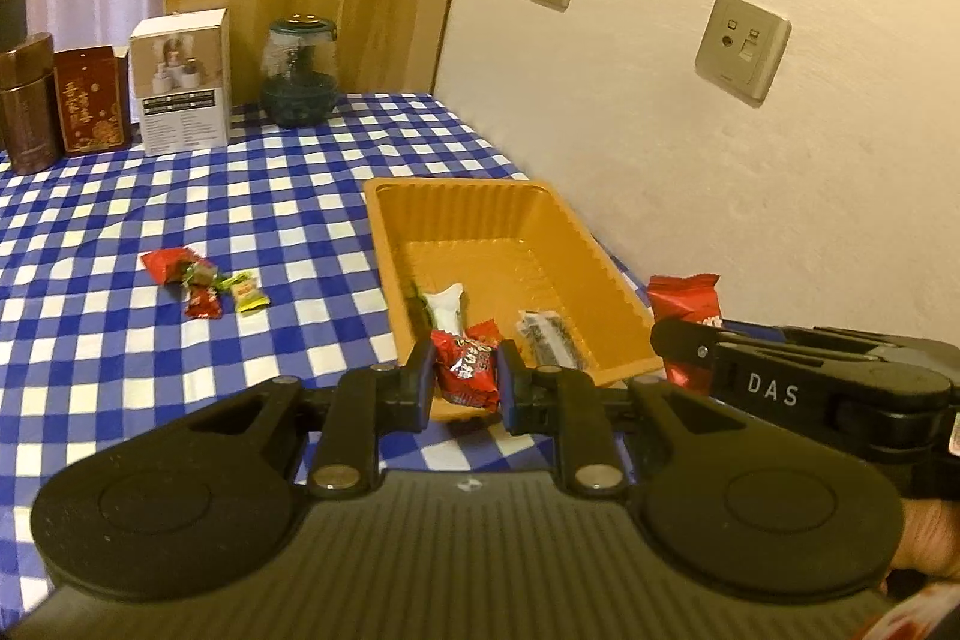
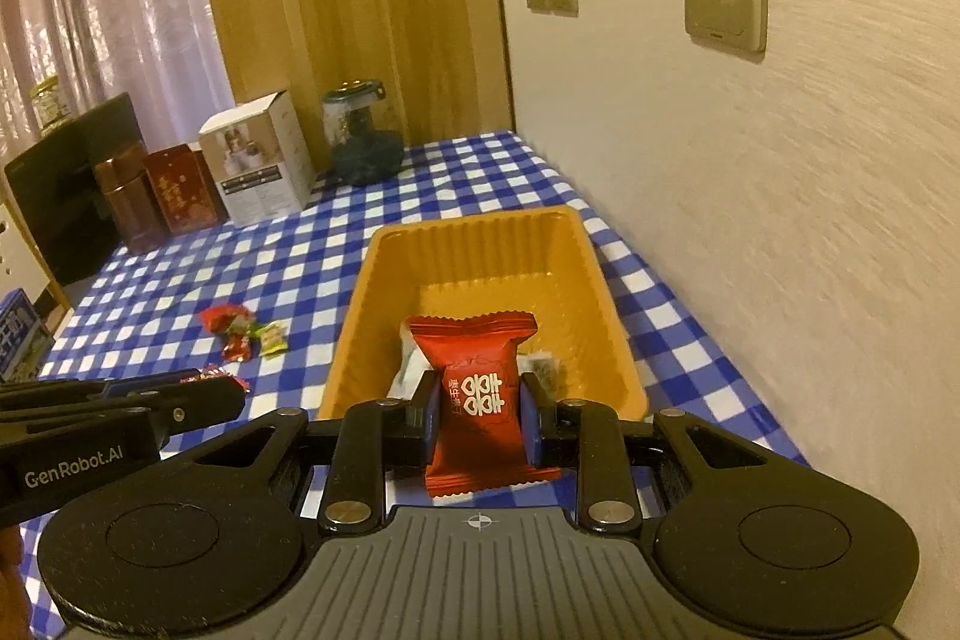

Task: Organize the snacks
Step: 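Carry both candies over the orange tray with both grippers, then open the left gripper over the tray while the right lowers and releases the red packet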

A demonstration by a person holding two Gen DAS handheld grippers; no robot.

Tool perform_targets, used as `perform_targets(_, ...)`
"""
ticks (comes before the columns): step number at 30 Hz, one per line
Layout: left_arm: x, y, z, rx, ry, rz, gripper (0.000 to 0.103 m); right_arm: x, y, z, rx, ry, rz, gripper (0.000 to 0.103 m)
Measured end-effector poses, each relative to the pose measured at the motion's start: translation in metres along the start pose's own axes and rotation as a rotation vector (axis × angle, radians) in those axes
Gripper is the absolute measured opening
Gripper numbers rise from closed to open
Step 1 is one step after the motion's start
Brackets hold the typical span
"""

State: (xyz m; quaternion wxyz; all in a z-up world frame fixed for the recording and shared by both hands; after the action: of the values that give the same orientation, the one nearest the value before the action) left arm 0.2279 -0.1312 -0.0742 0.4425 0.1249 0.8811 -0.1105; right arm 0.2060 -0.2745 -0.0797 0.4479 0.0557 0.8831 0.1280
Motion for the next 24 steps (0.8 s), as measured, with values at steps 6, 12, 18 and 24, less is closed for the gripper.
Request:
perform_targets(6, -0.012, -0.002, 0.024, 0.013, 0.009, 0.000, 0.019, -0.010, -0.011, 0.022, -0.002, 0.015, 0.008, 0.027)
perform_targets(12, -0.020, -0.005, 0.052, 0.022, 0.027, 0.021, 0.019, -0.023, -0.024, 0.041, 0.002, 0.016, 0.024, 0.027)
perform_targets(18, -0.021, -0.009, 0.086, 0.033, 0.056, 0.042, 0.019, -0.034, -0.037, 0.061, 0.007, 0.023, 0.042, 0.027)
perform_targets(24, -0.018, -0.012, 0.111, 0.041, 0.082, 0.046, 0.019, -0.040, -0.044, 0.076, 0.010, 0.031, 0.053, 0.027)
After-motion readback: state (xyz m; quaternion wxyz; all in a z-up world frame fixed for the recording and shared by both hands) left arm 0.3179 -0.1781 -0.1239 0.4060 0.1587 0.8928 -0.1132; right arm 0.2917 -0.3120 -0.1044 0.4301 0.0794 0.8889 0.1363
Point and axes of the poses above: each gripper's, at about its wrist camera, not at the fingertips, and z roughly the way its jaws point, y to its left, x to its underside, the point moved 10 cm from there along z, roughly the way its jaws point, and after that the axes turned 8 degrees about z, right-handed, at the moved point
